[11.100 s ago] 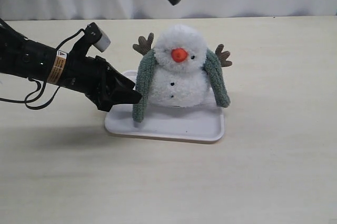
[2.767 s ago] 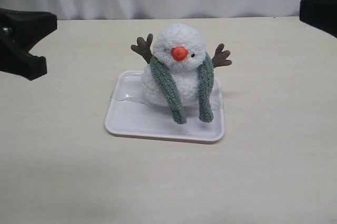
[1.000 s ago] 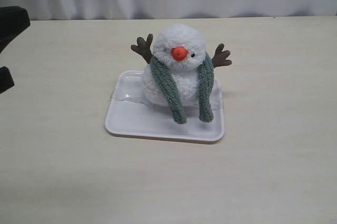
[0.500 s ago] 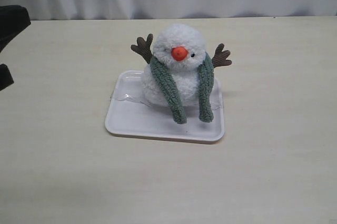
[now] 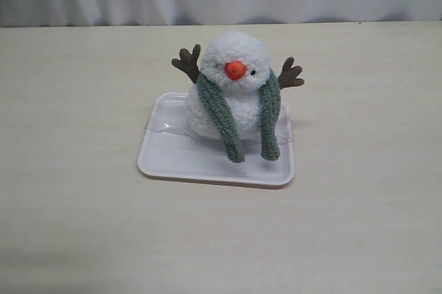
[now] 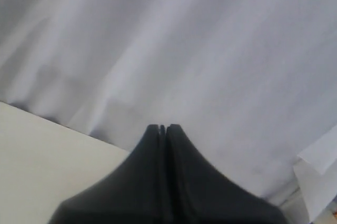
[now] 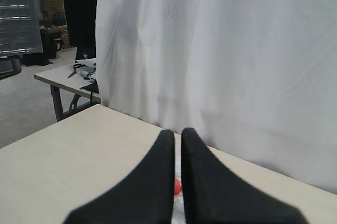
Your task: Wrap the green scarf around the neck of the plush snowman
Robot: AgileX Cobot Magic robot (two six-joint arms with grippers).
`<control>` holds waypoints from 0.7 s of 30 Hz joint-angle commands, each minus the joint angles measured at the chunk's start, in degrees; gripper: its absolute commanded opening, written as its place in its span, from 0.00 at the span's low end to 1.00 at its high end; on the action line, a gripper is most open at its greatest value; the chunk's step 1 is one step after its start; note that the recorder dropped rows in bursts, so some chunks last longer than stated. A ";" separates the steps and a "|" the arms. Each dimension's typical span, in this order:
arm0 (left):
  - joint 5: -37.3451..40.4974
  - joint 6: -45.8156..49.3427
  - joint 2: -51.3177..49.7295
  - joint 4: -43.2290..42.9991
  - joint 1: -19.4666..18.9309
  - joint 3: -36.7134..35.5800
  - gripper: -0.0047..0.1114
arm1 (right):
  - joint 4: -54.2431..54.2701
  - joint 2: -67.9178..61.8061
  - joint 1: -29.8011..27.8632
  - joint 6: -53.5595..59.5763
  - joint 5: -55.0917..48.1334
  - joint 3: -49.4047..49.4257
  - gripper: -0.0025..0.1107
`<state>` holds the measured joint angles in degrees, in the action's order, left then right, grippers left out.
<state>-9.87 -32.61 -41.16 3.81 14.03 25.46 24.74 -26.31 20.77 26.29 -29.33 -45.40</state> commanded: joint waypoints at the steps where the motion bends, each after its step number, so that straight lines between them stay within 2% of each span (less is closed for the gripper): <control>1: 3.32 15.93 2.55 6.33 0.04 -0.07 0.04 | -0.04 0.33 0.05 -0.13 0.37 0.19 0.06; 5: 9.09 28.98 9.12 5.81 0.04 -0.36 0.04 | -0.04 0.33 0.05 -0.13 0.37 0.19 0.06; 8: 4.24 31.81 15.04 5.81 -1.11 -4.17 0.04 | -0.04 0.33 0.05 -0.13 0.37 0.19 0.06; 10: 1.89 31.81 18.99 5.81 -4.83 -8.43 0.04 | -0.04 0.33 0.05 -0.13 0.37 0.19 0.06; 11: 1.89 31.45 21.66 5.81 -8.46 -11.02 0.04 | -0.04 0.33 0.05 -0.13 0.37 0.19 0.06; 12: 1.89 31.31 23.00 5.81 -10.05 -12.06 0.04 | -0.04 0.33 0.05 -0.13 0.37 0.19 0.06; 13: 2.23 30.74 25.84 5.81 -13.92 -14.31 0.04 | -0.04 0.33 0.05 -0.13 0.37 0.19 0.06; 15: 3.09 30.74 29.62 5.81 -18.05 -16.72 0.04 | -0.04 0.33 0.05 -0.13 0.37 0.19 0.06; 18: 5.07 30.74 34.59 4.38 -18.94 -19.40 0.04 | -0.04 0.33 0.05 -0.13 0.37 0.19 0.06; 21: 8.16 27.30 39.95 -3.04 -18.94 -21.54 0.04 | -0.04 0.33 0.05 -0.13 0.37 0.19 0.06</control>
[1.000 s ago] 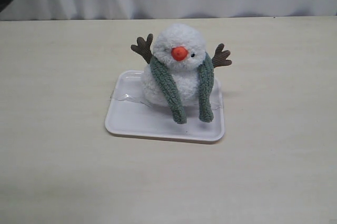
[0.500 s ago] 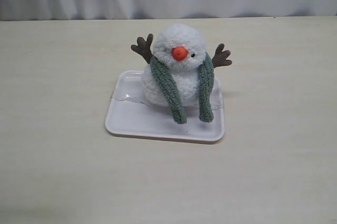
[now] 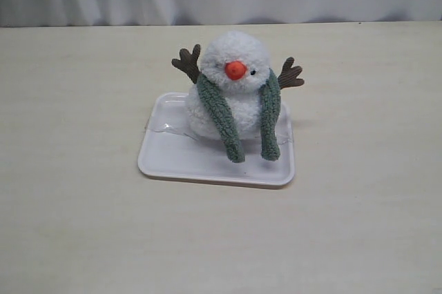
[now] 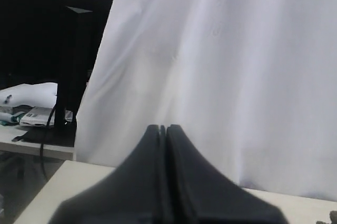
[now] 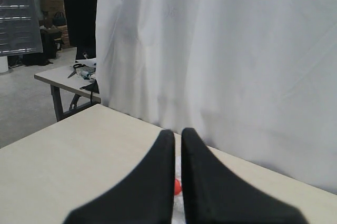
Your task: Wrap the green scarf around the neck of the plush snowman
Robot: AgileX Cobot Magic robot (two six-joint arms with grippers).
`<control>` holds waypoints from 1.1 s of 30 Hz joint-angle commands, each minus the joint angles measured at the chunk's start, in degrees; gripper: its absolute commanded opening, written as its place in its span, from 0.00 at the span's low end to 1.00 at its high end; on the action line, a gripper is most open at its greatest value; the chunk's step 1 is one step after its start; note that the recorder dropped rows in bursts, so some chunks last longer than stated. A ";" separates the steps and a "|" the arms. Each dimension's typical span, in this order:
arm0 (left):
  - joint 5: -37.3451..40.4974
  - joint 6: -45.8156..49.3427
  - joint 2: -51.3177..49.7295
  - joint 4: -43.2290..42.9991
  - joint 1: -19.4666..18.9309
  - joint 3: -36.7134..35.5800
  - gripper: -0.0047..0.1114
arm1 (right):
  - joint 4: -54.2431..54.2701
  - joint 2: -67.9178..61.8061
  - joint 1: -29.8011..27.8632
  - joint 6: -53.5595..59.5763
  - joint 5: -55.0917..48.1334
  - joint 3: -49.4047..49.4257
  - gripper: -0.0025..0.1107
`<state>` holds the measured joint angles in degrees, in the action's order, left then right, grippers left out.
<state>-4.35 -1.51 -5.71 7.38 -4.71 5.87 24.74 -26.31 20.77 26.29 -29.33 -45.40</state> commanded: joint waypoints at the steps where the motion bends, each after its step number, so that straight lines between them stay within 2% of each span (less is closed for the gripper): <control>1: 2.77 -6.50 5.71 -9.17 -0.07 -2.81 0.04 | -0.04 0.33 0.05 -0.13 0.37 0.19 0.06; 9: 3.36 -8.89 5.71 -11.23 0.07 -5.87 0.04 | -0.04 0.44 0.05 -0.13 0.49 0.19 0.06; 11: 6.34 -8.89 5.71 -11.23 0.37 -5.87 0.04 | -0.04 0.44 0.05 -0.13 0.49 0.19 0.06; 17: 9.60 -4.04 5.71 -11.47 6.45 -5.87 0.04 | -0.04 0.44 0.05 -0.13 0.49 0.19 0.06; 20: 12.35 -2.79 5.71 -11.65 8.14 -5.87 0.04 | -0.04 0.44 0.05 -0.13 0.49 0.19 0.06; 28: 22.01 -2.79 5.71 -12.61 7.26 -5.87 0.04 | -0.04 0.44 0.05 -0.13 0.60 0.19 0.06; 33: 22.75 -2.76 5.71 -12.86 7.26 -5.87 0.04 | -0.04 0.44 0.05 -0.13 0.60 0.19 0.06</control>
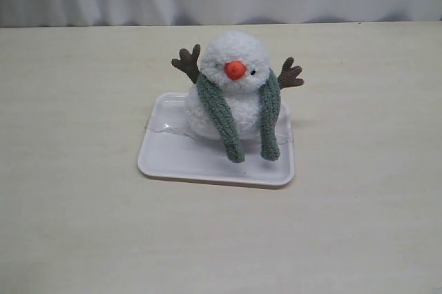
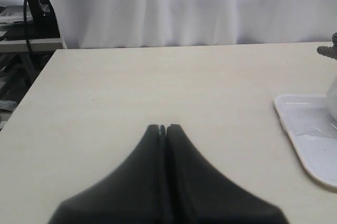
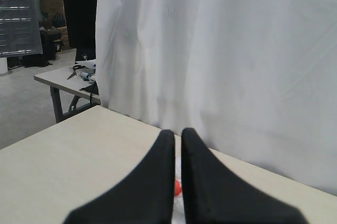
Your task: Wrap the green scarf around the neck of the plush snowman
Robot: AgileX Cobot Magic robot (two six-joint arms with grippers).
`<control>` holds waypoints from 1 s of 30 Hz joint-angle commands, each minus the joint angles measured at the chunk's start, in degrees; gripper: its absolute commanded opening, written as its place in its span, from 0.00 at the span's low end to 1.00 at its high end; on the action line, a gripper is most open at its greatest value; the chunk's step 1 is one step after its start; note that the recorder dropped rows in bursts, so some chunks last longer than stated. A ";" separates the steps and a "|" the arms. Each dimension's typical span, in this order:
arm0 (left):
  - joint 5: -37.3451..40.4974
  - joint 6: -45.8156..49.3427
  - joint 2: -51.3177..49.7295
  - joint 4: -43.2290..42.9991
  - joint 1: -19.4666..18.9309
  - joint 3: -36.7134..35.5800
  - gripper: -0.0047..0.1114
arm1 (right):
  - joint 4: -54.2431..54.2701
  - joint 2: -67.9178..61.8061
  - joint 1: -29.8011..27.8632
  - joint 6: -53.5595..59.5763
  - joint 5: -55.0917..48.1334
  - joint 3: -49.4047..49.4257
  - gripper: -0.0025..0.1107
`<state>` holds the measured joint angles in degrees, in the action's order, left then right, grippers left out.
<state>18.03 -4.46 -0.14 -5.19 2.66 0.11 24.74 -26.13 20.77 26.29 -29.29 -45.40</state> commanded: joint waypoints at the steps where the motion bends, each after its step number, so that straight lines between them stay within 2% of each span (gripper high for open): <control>1: 0.36 0.19 0.14 -0.29 -0.11 -0.11 0.04 | -0.04 0.25 0.05 -0.13 0.55 0.19 0.06; 26: -0.10 0.19 0.14 -0.18 0.00 -0.11 0.04 | -0.48 0.25 0.05 -0.13 0.59 0.24 0.06; 30: -0.10 0.19 0.14 -0.18 0.00 -0.11 0.04 | 4.05 1.71 0.05 -0.13 0.74 1.28 0.06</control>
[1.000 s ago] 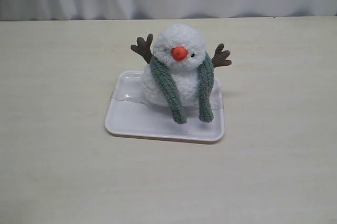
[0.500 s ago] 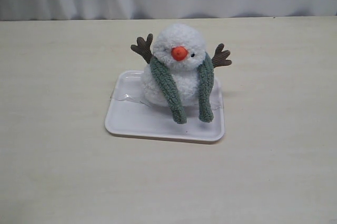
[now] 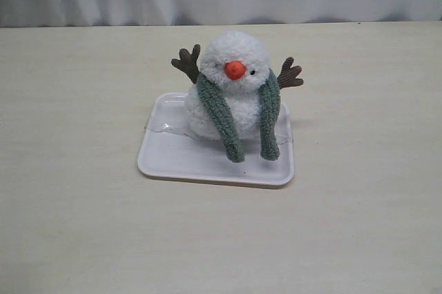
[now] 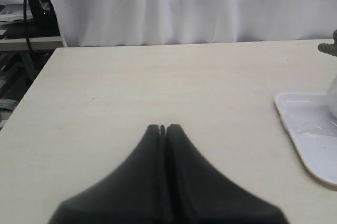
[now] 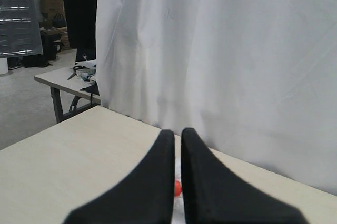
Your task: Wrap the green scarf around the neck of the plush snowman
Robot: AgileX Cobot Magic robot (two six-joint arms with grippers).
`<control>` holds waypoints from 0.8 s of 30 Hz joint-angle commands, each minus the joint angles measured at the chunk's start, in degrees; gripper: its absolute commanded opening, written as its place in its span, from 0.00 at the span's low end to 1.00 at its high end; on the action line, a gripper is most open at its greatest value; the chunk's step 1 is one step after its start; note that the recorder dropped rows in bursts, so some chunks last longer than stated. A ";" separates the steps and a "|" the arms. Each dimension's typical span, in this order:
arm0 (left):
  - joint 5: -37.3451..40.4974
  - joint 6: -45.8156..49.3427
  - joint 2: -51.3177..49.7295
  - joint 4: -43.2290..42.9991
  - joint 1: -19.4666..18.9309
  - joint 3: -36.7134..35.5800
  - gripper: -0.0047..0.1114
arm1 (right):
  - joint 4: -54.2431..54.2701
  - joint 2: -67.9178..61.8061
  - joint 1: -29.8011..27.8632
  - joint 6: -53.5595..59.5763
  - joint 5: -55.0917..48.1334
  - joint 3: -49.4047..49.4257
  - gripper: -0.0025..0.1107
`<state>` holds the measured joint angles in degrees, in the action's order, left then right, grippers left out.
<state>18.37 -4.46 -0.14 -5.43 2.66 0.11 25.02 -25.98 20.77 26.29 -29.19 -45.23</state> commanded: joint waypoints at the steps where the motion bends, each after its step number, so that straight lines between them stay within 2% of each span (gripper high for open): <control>1: -0.44 0.19 0.14 0.06 0.00 -0.11 0.04 | 6.00 2.28 0.05 -0.13 0.75 1.70 0.06; 10: -0.44 0.19 0.14 0.06 0.00 -0.11 0.04 | 8.08 12.79 -0.07 -0.13 0.72 13.87 0.06; 16: -0.44 0.19 0.14 0.06 0.00 -0.11 0.04 | 1.30 21.02 -0.07 -0.13 0.28 22.90 0.06; 20: -0.44 0.19 0.14 0.06 0.00 -0.11 0.04 | 1.01 25.98 -0.07 -0.13 0.28 28.25 0.06; 24: -0.44 0.19 0.14 0.06 0.00 -0.11 0.04 | 1.01 25.98 -5.60 -0.13 0.38 35.34 0.06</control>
<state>18.37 -4.46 -0.14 -5.43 2.66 0.11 26.69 -0.25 17.76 26.29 -28.94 -12.46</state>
